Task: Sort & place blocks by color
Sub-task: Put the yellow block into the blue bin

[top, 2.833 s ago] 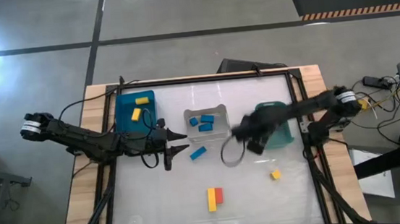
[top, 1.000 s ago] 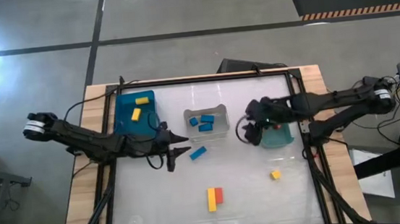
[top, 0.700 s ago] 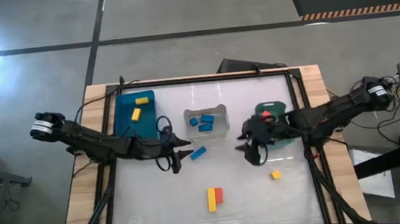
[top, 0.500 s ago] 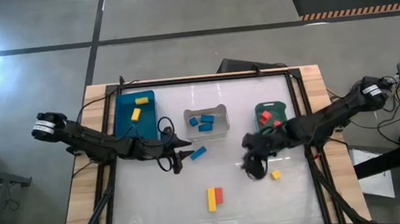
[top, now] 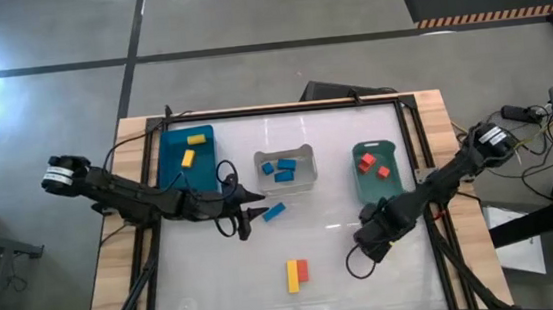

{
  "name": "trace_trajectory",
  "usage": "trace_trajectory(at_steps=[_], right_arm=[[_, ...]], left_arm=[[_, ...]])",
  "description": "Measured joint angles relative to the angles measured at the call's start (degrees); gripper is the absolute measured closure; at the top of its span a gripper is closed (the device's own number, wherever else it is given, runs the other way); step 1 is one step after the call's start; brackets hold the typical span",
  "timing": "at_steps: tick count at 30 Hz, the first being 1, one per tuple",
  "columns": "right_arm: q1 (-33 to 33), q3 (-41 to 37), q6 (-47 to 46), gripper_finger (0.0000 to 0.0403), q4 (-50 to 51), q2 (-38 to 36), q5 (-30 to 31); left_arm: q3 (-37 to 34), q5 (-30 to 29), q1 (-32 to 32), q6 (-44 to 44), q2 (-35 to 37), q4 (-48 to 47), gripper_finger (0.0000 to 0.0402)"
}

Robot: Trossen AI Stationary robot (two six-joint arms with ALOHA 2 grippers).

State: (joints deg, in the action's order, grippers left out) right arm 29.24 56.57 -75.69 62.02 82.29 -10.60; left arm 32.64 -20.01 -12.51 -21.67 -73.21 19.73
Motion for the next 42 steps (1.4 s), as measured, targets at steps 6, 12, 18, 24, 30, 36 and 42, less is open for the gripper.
trace_trajectory(at_steps=[6,12,18,24,30,36,42], right_arm=[[0.9,0.2,-2.0,0.0213,-2.5,1.5,0.1],[0.9,0.0,-1.9,0.0213,-2.6,4.0,0.1],[0.9,0.0,-1.9,0.0213,-3.0,5.4,0.1],[0.9,0.0,-2.3,0.0202,-3.4,5.1,0.1],[0.9,0.0,-2.8,0.0166,-4.3,5.3,0.2],[1.2,0.0,-3.2,0.0146,-5.1,6.6,0.3],[1.6,0.0,-3.2,0.0172,-7.2,8.6,0.2]], left_arm=[[0.0,0.0,0.0,0.0,0.0,-0.2,0.0244],[-0.1,0.0,0.0,0.1,0.0,-0.1,0.0244],[-0.1,0.0,0.0,0.1,0.0,-0.1,0.0244],[-0.1,0.0,0.0,0.1,0.0,-0.2,0.0244],[-0.1,0.0,0.0,0.1,0.0,-0.2,0.0244],[-0.2,0.0,0.0,0.1,-0.1,-0.2,0.0244],[-0.2,0.0,0.0,0.1,-0.1,-0.2,0.0244]])
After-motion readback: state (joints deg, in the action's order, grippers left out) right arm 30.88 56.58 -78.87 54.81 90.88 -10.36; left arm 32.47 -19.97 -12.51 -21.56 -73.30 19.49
